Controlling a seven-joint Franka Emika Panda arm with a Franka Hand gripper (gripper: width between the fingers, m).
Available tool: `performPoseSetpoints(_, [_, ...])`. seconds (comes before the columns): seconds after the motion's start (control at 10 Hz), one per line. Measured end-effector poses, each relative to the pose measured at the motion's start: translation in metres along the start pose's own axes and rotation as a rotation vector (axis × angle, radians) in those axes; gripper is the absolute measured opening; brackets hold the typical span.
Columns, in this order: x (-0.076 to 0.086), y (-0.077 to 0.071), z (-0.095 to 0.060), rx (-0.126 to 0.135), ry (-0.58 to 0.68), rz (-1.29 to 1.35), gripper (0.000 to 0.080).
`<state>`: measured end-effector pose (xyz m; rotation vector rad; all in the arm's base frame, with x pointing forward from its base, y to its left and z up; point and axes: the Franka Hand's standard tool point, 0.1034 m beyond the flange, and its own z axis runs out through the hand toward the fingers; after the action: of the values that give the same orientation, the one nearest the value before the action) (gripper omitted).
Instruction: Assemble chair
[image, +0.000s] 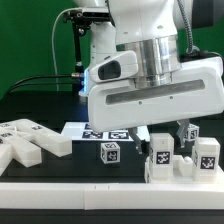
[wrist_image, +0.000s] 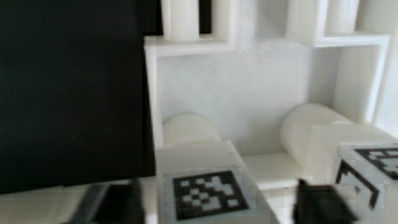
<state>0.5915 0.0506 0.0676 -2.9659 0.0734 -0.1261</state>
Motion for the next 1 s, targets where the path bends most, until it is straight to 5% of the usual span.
performPoseSetpoints(0.1, [0.001, 0.001, 0.000, -0.001, 0.003, 0.079, 0.0288])
performPoseSetpoints(0.7, [0.010, -0.015, 0.006, -0.001, 0.005, 1.047, 0.0288])
performPoseSetpoints(1.0, [0.012, -0.015, 0.006, 0.006, -0.010, 1.122, 0.0316])
